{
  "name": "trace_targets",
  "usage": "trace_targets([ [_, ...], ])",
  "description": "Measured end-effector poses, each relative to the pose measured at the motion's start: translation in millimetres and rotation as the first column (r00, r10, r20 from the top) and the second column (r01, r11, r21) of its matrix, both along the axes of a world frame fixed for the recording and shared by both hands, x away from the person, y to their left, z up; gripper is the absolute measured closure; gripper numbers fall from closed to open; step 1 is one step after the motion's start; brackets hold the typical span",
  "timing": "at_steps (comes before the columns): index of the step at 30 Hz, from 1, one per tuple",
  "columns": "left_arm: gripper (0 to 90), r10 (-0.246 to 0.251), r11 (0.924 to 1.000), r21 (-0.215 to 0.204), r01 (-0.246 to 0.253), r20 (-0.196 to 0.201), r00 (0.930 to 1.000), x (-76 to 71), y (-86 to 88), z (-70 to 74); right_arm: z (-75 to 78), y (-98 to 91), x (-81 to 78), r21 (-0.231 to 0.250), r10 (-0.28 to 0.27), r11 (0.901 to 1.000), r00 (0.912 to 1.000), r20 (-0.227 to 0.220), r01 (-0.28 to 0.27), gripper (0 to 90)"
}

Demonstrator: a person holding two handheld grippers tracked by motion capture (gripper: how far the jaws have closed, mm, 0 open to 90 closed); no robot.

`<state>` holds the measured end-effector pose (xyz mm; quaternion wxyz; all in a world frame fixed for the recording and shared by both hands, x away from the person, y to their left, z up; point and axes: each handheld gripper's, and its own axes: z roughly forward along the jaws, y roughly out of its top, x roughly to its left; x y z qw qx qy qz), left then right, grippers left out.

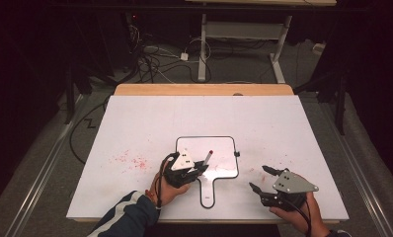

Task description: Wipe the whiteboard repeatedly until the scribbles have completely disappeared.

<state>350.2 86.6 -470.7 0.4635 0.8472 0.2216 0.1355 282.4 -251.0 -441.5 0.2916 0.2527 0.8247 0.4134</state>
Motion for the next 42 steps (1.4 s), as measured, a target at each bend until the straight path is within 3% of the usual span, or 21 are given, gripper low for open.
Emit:
trace_targets([
  [6,78.4,0.057,0.9984,0.0,-0.057,-0.017,0.9982,-0.3,35.6,-0.4,0.7,-1.8,0.2,0.003,-0.003,1.0,1.0,0.002,0.003,34.1],
  [10,78.4,0.087,0.9961,-0.016,-0.087,-0.033,0.9957,2.9,45.8,-1.2,0.7,-0.4,-0.1,0.0,0.0,1.0,1.0,0.003,0.0,34.1],
  [13,78.3,0.068,0.9975,-0.017,-0.069,-0.032,0.9972,3.1,34.3,-1.6,0.6,1.0,0.6,-0.002,0.004,1.0,1.0,0.003,-0.004,34.1],
  [20,78.4,-0.022,0.9997,0.003,0.023,-0.012,0.9997,1.1,-14.5,-0.8,-0.7,1.4,0.6,-0.006,0.004,1.0,1.0,-0.002,-0.004,34.1],
  [21,78.3,-0.059,0.9982,-0.009,0.059,-0.006,0.9982,2.8,-21.2,-1.2,-0.7,1.0,0.4,-0.006,0.004,1.0,1.0,-0.002,-0.004,34.1],
  [23,78.4,-0.044,0.999,0.002,0.044,-0.013,0.999,3.9,-29.6,-0.8,-0.6,-0.2,0.1,-0.002,0.001,1.0,1.0,-0.004,-0.001,34.1],
  [26,78.4,-0.041,0.9991,-0.013,0.041,-0.027,0.9988,9.8,-40.3,-0.2,-0.7,-2.1,-0.2,-0.001,-0.006,1.0,1.0,-0.005,0.006,34.1],
  [32,78.3,-0.06,0.998,-0.02,0.059,-0.029,0.9978,12.7,-59.0,-0.4,-1.5,-4.0,0.1,-0.001,-0.01,0.9999,0.9999,-0.008,0.01,34.1],
  [36,78.3,-0.064,0.998,-0.008,0.063,-0.022,0.9977,12.1,-57.4,0.1,-1.4,-3.7,-0.4,-0.004,-0.011,0.9999,0.9999,-0.006,0.011,34.1],
  [42,78.4,-0.015,0.9999,-0.002,0.015,-0.036,0.9993,18.0,-32.2,-0.4,-1.0,-4.7,-0.4,-0.004,-0.014,0.9999,0.9999,-0.004,0.014,34.1],
])
